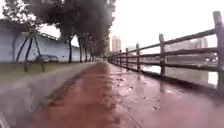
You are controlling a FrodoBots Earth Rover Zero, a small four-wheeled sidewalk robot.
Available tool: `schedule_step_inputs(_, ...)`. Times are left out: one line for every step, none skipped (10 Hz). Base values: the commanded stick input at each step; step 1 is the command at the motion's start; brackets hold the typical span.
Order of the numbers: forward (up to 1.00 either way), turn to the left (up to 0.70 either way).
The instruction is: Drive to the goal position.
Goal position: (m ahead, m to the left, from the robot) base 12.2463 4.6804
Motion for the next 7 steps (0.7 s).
schedule_step_inputs(1.00, 0.00)
schedule_step_inputs(0.91, 0.00)
schedule_step_inputs(0.80, 0.00)
schedule_step_inputs(0.69, 0.00)
schedule_step_inputs(0.58, 0.00)
schedule_step_inputs(0.47, 0.00)
schedule_step_inputs(0.36, 0.00)
